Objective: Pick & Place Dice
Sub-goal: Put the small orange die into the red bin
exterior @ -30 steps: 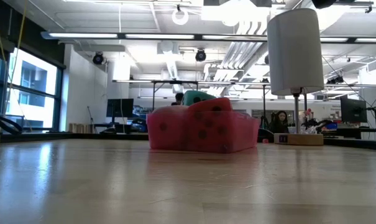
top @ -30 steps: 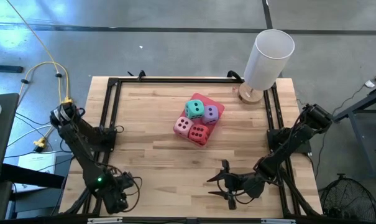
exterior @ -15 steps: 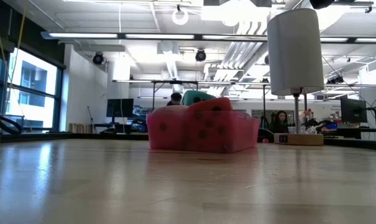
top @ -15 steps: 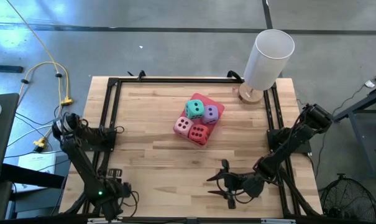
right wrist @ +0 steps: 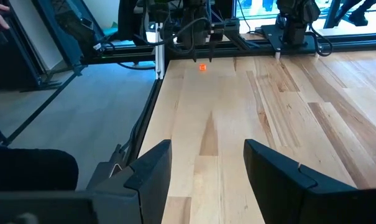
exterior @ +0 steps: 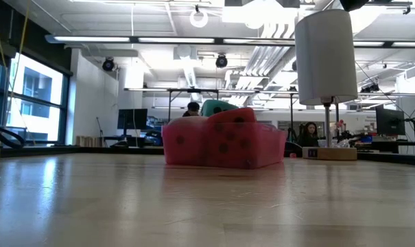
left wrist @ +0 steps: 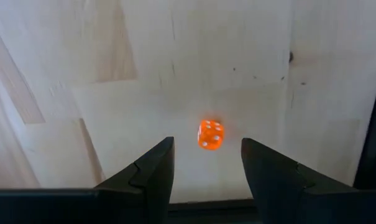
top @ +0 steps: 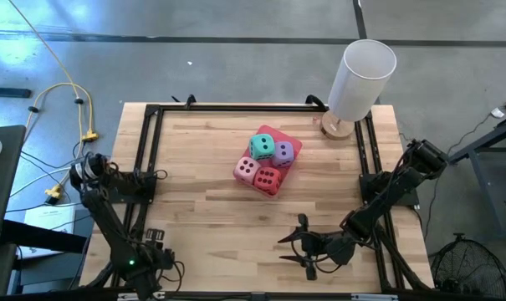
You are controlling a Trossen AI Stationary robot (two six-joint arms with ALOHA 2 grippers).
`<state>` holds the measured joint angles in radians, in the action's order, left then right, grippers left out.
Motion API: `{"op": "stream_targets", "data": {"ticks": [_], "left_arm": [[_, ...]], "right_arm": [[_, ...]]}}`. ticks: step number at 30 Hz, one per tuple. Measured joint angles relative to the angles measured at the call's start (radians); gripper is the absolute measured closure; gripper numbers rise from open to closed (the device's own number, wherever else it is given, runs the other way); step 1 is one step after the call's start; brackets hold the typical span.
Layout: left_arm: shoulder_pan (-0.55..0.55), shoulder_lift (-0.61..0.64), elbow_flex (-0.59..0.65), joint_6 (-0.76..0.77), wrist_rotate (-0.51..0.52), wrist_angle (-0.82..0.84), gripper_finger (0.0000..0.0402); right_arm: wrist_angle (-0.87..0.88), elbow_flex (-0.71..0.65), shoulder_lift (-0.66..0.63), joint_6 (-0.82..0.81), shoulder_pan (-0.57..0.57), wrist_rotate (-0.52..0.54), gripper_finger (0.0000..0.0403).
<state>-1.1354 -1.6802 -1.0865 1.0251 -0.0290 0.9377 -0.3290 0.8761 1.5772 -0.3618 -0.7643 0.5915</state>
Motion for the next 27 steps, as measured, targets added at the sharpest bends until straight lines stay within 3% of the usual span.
{"op": "stream_targets", "data": {"ticks": [5, 27], "left_arm": [[-0.023, 0.000, 0.000, 0.001, 0.057, -0.005, 0.0224], [-0.054, -0.002, 0.013, 0.044, 0.057, -0.032, 0.0224]], "right_arm": [[0.000, 0.000, 0.000, -0.001, 0.000, 0.000, 0.0211], [-0.004, 0.000, 0.000, -0.012, 0.000, 0.000, 0.0211]]}}
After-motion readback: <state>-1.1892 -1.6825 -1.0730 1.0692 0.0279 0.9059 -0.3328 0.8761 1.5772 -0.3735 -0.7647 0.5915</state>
